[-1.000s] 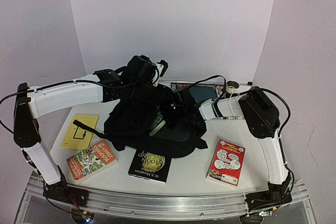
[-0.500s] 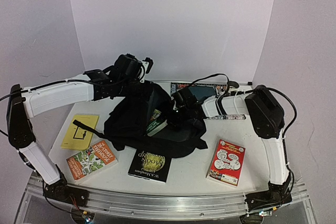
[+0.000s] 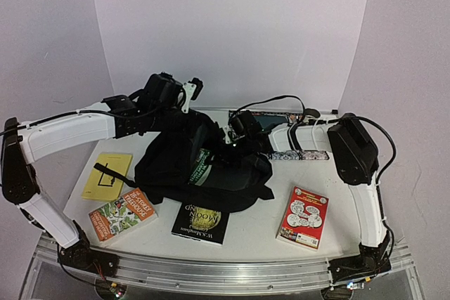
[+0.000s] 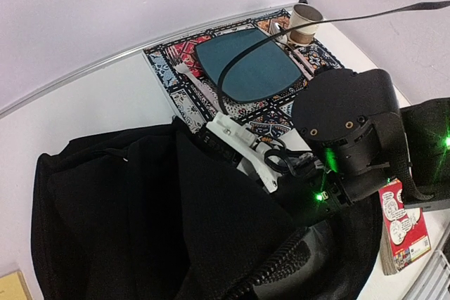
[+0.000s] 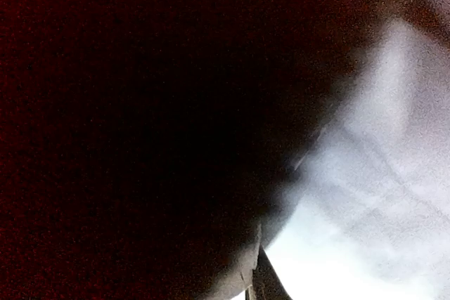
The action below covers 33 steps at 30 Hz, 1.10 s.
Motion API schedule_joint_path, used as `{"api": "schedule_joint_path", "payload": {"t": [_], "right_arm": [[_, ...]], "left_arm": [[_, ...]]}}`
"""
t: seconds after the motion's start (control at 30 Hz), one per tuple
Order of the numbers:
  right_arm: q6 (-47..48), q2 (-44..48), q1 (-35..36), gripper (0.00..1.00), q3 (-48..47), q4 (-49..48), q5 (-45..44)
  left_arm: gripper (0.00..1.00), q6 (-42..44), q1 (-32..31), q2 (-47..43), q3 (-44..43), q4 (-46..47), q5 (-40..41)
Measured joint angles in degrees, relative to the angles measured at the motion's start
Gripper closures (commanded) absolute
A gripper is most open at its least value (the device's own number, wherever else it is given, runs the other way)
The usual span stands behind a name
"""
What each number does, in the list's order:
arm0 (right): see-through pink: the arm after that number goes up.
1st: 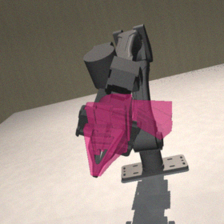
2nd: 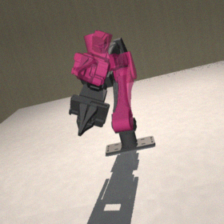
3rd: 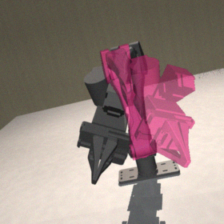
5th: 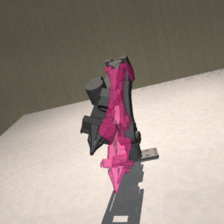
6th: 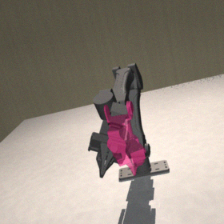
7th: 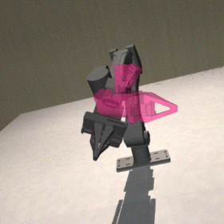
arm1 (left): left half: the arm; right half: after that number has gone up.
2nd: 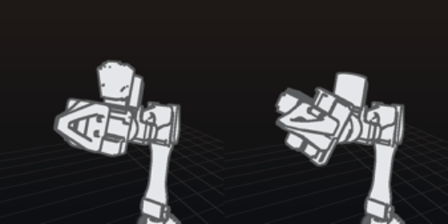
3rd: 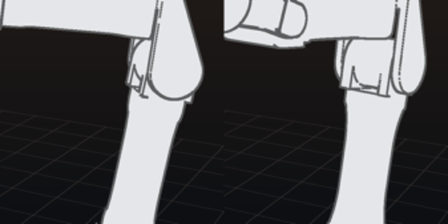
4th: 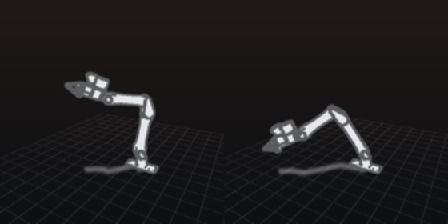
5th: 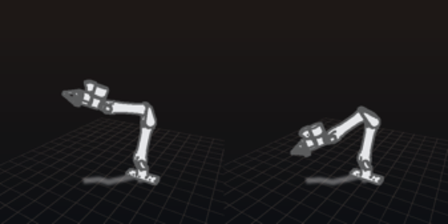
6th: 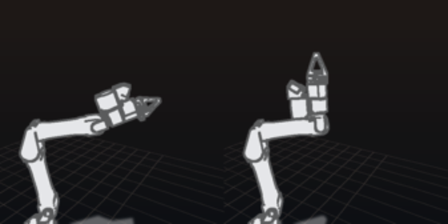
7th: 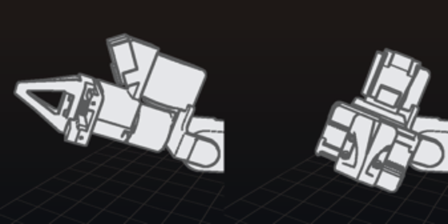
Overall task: Pack the student bag
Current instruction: Place the student bag in the largest pocket of the bag.
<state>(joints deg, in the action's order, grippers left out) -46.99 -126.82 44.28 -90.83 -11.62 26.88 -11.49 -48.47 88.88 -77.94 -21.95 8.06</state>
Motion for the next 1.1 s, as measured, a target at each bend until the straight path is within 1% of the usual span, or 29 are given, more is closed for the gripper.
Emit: {"api": "schedule_joint_path", "payload": {"t": [0.1,0.17,0.2,0.3,0.37,0.43,0.53,0.6,0.67,0.8,0.9,1.1], "right_arm": [[1.27,-0.05,-0.06,0.99,0.00,0.54,2.84],[1.85,-0.08,-0.08,0.88,-0.10,0.89,3.42],[2.04,-0.15,-0.10,0.81,-0.25,1.09,3.42],[2.32,-0.96,-0.17,0.68,-1.72,1.70,2.59],[2.46,-1.98,-0.17,0.57,-3.36,1.89,1.40],[2.82,-3.06,-0.17,0.48,-4.87,1.81,0.41],[3.00,-3.84,-0.28,0.32,-5.73,1.87,-0.76],[3.12,-3.86,-0.44,0.23,-5.73,2.13,-1.43],[3.88,-3.77,-0.57,0.16,-5.63,2.40,-2.24],[5.98,-0.94,-0.82,0.06,-2.01,3.57,-3.94],[7.95,3.50,-0.92,0.02,2.07,4.94,-4.49],[13.17,14.73,-1.20,0.02,8.42,7.86,-5.16]], "left_arm": [[1.00,0.85,0.00,-0.36,0.68,0.05,-0.01],[1.00,1.23,0.00,-0.49,0.88,0.02,-0.31],[1.00,1.33,0.00,-0.52,0.88,0.03,-0.64],[1.00,1.69,0.02,-0.72,0.98,0.06,-1.54],[1.00,1.70,0.04,-1.01,1.43,0.31,-1.68],[1.00,1.62,0.06,-1.20,1.88,0.51,-1.45],[1.00,1.05,0.36,-1.25,2.35,0.73,-0.61],[1.00,0.45,0.71,-1.28,2.84,1.10,-0.19],[1.00,-0.33,1.30,-1.38,3.36,1.31,0.17],[1.00,-1.91,3.82,-1.83,4.67,1.54,0.65],[1.00,-2.85,6.66,-1.82,5.77,1.94,0.32],[0.97,-4.67,10.56,-0.23,7.41,2.81,-1.13]]}}
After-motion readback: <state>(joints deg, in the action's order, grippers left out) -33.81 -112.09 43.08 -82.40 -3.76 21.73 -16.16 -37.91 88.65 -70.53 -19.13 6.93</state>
